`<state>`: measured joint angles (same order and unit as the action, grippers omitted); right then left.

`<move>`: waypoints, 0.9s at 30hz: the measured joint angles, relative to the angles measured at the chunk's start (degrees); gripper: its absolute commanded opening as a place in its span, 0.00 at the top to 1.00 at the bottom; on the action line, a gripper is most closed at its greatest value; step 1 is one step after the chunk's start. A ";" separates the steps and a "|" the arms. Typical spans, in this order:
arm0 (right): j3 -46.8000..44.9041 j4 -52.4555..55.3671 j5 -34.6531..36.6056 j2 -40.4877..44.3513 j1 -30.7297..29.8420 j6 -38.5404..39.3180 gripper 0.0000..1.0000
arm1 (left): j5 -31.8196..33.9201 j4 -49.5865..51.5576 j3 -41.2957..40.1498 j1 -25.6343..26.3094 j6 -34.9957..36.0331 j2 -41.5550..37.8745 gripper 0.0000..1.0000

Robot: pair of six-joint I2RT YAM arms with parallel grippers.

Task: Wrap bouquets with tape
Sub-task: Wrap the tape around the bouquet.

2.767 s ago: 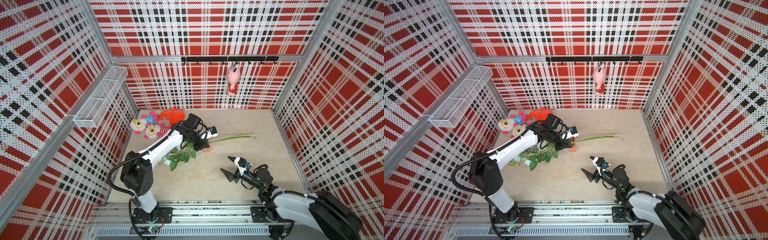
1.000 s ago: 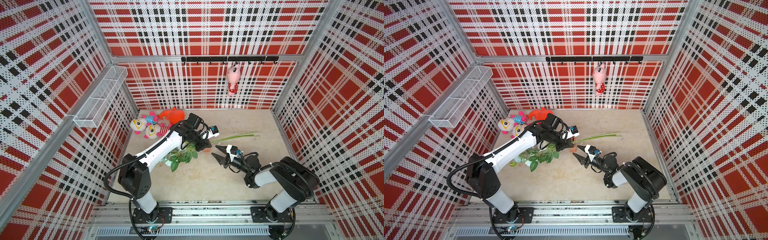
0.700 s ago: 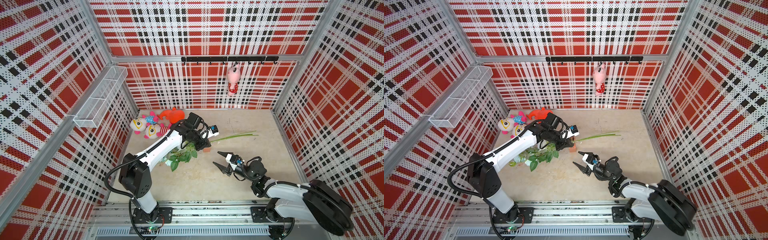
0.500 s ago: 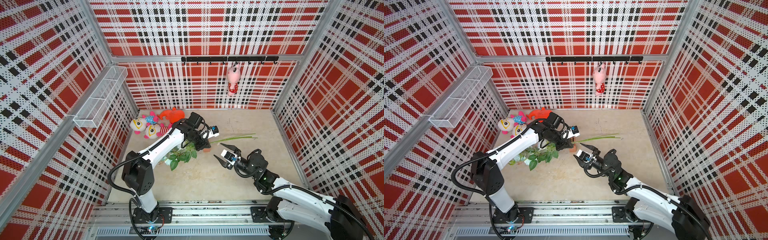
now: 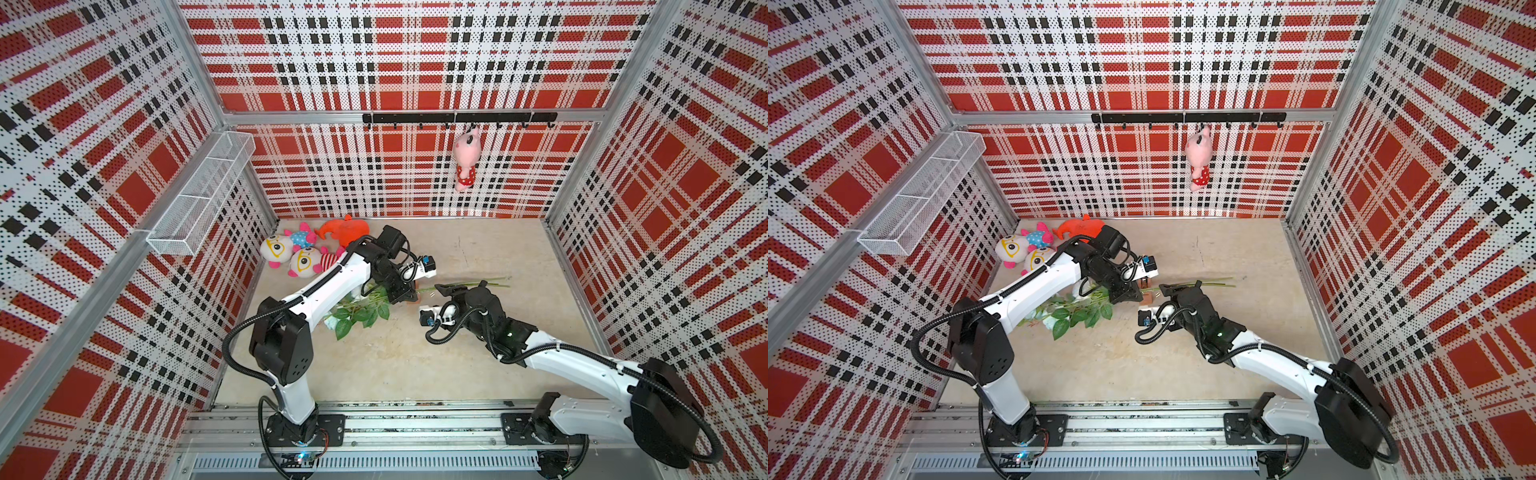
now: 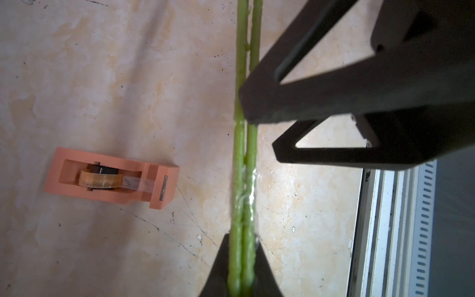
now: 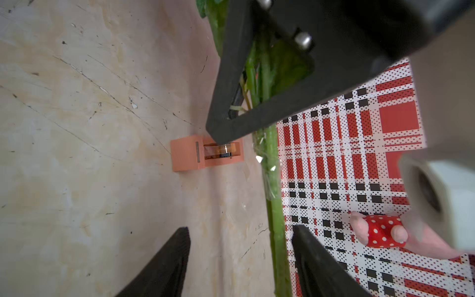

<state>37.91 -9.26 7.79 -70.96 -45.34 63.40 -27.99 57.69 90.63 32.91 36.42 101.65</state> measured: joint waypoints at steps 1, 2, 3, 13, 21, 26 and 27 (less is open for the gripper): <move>0.00 -1.03 0.52 -0.72 0.00 1.29 0.37 | 0.00 0.33 0.31 0.00 0.02 0.04 1.00; 0.00 -1.88 1.07 -1.31 -0.02 2.40 0.39 | 0.00 0.66 0.57 0.00 0.04 0.13 1.00; 0.00 -3.10 1.79 -1.97 -0.02 3.74 0.42 | -0.04 0.83 0.81 0.00 0.07 0.26 1.00; 0.00 -11.87 6.49 -5.01 -0.22 11.78 0.52 | -0.09 1.62 0.96 0.04 0.09 1.11 1.00; 3.21 -7.06 4.55 -5.35 -0.42 10.78 0.60 | -0.09 1.97 1.57 0.26 0.07 2.25 1.00; 7.69 -0.24 2.16 -6.40 -0.33 8.24 0.60 | -0.17 1.99 1.99 0.26 0.07 2.25 1.00; 8.31 0.55 1.79 -6.78 -0.33 7.85 0.60 | -0.17 2.01 1.99 0.26 0.07 2.25 1.00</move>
<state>46.22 -8.71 9.58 -77.73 -45.67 71.24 -28.16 59.70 92.62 33.17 36.49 103.90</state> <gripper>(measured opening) 0.404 0.124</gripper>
